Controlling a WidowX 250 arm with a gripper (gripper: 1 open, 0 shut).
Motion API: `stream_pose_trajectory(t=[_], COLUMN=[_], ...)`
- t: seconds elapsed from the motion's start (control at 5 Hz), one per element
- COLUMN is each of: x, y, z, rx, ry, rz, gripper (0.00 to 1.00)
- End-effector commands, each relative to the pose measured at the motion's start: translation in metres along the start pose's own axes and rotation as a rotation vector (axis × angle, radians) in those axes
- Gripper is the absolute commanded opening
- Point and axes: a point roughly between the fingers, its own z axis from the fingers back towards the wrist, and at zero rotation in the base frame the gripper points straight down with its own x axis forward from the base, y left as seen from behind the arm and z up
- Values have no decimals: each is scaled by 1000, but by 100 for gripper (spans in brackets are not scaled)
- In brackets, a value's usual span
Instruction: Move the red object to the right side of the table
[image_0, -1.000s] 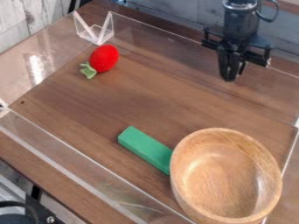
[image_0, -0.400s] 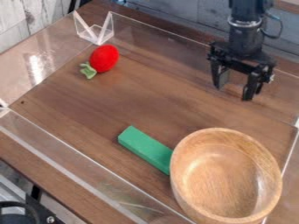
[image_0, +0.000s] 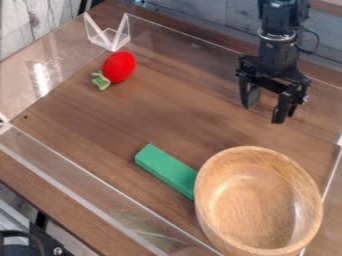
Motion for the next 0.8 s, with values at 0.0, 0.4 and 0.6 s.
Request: stream_pose_trajectory(t=[0.0,0.4,0.6], x=[11,-3,0], y=[6,5,10], z=[24,32,50], rx=[17,28,45], ry=[-52,-58,-72], rz=[-61,5,3], gripper=[100,100,100])
